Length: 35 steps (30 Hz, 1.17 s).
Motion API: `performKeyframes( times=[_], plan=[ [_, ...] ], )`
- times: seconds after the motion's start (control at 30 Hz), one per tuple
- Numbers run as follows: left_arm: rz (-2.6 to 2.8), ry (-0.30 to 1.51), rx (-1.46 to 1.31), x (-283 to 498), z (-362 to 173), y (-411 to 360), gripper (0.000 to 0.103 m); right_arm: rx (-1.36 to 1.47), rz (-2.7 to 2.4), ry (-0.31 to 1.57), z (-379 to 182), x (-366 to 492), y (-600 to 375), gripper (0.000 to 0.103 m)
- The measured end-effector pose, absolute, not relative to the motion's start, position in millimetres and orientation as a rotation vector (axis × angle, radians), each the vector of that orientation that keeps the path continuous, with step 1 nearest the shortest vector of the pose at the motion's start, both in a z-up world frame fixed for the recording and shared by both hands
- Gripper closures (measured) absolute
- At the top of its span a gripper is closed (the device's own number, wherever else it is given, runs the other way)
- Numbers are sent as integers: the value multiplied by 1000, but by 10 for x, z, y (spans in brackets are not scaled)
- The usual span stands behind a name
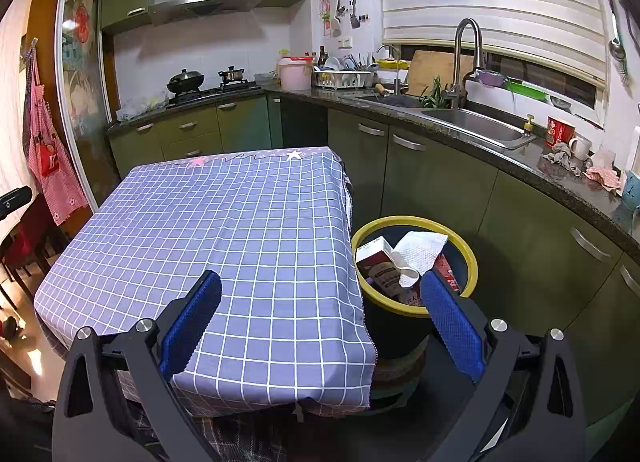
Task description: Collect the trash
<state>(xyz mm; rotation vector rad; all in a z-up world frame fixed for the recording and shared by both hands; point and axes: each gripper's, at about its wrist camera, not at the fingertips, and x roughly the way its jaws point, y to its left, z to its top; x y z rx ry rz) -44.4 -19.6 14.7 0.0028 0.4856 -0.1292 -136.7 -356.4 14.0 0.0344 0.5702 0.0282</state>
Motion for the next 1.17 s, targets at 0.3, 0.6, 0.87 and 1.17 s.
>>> performKeyframes(
  times=[0.3, 0.6, 0.87, 1.17],
  plan=[
    [-133, 485, 1, -432, 144, -205, 7, 33, 31, 573, 122, -1361, -3564, 5],
    [-144, 493, -5, -411, 155, -213, 7, 32, 31, 577, 97, -1345, -3573, 5],
    [-170, 497, -46, -346, 123, -168, 7, 31, 30, 583, 82, -1326, -3579, 5],
    [-163, 540, -37, -253, 79, -161, 7, 34, 31, 591, 67, -1275, -3594, 5]
  ],
)
